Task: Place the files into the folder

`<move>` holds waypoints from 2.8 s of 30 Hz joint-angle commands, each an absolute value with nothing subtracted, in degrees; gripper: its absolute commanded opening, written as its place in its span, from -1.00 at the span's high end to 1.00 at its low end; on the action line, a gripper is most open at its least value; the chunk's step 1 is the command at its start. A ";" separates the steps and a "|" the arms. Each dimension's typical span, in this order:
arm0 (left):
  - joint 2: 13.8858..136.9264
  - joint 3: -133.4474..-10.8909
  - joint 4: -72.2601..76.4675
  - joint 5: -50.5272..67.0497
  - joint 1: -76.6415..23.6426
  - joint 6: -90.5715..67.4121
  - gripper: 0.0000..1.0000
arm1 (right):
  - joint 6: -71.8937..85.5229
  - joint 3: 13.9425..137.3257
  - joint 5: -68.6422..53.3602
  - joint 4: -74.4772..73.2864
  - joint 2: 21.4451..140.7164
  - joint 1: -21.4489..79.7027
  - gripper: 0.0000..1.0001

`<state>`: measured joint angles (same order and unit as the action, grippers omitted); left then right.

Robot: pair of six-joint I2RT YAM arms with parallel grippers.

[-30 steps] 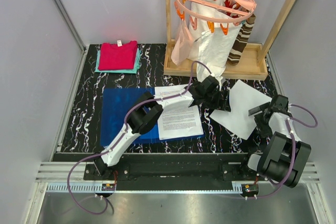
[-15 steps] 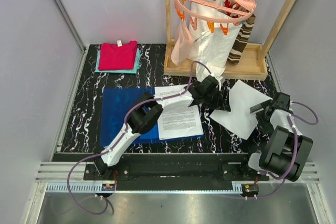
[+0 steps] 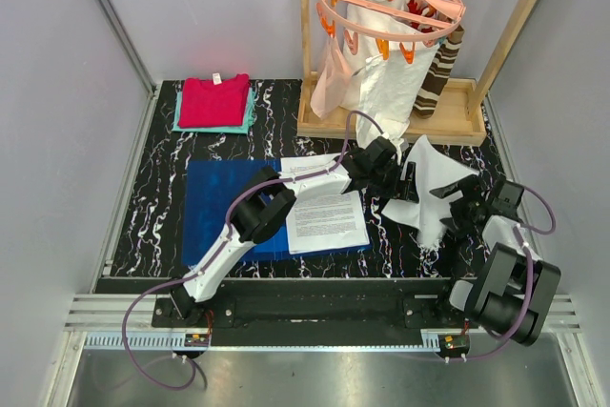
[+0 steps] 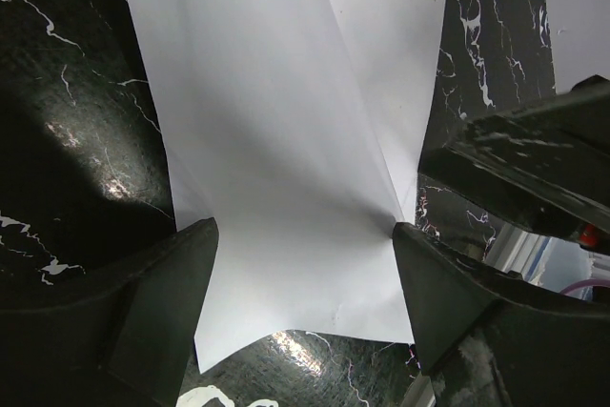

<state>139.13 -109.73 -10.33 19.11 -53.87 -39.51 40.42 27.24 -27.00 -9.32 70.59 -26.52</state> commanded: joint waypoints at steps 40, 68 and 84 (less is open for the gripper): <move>143.62 -109.71 -10.55 21.36 -54.06 -42.53 -0.41 | 38.85 36.12 -5.01 -31.03 71.63 -27.51 -0.99; 144.14 -104.94 -5.80 27.33 -51.59 -44.65 -0.39 | 44.38 24.10 -32.34 -11.09 73.40 -27.51 -0.66; 120.53 -102.48 -7.82 29.45 -55.89 -40.97 -0.66 | 35.11 31.36 -20.22 -20.09 48.18 -27.51 1.00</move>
<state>136.31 -104.73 -6.81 28.29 -53.58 -43.33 42.94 23.31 -25.89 -13.17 54.96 -27.49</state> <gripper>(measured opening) 0.806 0.009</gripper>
